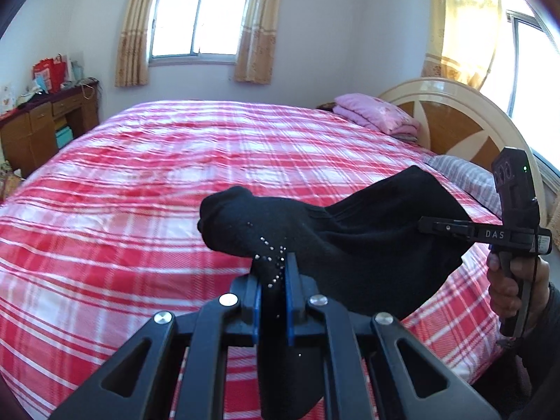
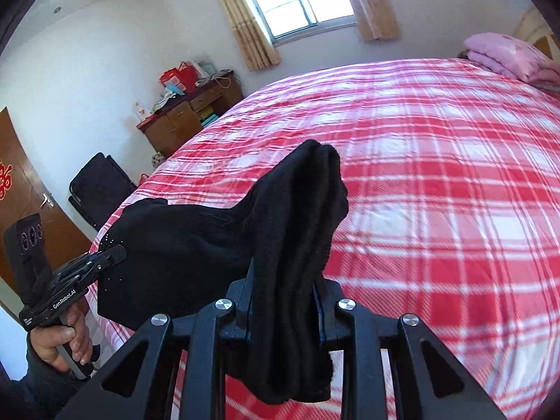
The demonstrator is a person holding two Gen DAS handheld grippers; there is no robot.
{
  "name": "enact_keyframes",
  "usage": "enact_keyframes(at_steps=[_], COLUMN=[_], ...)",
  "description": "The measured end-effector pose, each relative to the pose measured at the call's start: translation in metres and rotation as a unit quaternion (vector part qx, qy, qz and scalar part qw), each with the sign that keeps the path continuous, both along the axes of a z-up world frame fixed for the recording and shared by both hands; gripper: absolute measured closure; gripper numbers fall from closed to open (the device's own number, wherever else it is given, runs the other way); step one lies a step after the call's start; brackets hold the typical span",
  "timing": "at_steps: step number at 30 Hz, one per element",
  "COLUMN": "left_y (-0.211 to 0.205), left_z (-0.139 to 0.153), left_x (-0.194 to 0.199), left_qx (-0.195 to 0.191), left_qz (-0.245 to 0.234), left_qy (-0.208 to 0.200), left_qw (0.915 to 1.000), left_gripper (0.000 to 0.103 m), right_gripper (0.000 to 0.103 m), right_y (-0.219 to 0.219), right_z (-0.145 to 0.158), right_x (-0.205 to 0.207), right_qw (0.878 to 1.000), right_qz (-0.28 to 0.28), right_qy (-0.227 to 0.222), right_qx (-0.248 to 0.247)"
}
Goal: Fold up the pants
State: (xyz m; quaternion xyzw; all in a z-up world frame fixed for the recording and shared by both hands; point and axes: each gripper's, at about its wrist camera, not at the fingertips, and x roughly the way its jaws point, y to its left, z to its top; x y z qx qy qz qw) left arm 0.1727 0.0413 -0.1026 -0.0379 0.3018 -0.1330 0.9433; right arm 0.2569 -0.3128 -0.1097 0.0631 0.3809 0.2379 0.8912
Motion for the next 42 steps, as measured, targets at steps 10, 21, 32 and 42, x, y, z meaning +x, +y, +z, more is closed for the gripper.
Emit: enact_keyframes(at_steps=[10, 21, 32, 42], left_y=[0.059, 0.122, 0.158, 0.178], left_z=[0.01, -0.013, -0.066, -0.081], left_x=[0.009, 0.025, 0.038, 0.035], left_qx=[0.022, 0.048, 0.042, 0.036], left_qz=[0.061, 0.131, 0.155, 0.205], left_qy=[-0.01, -0.002, 0.056, 0.08], left_qw=[0.9979, 0.9902, 0.9854, 0.9748], left_gripper=[0.092, 0.092, 0.08, 0.033], right_gripper=[0.077, 0.077, 0.074, 0.039], right_y=[0.074, 0.162, 0.186, 0.147], right_z=[-0.001, -0.022, -0.077, -0.084], right_x=[0.051, 0.089, 0.11, 0.112], right_qw=[0.999, 0.997, 0.995, 0.995], right_qz=[0.046, 0.078, 0.076, 0.042], right_qy=[0.008, 0.006, 0.055, 0.091], right_qx=[0.0, -0.007, -0.028, 0.018])
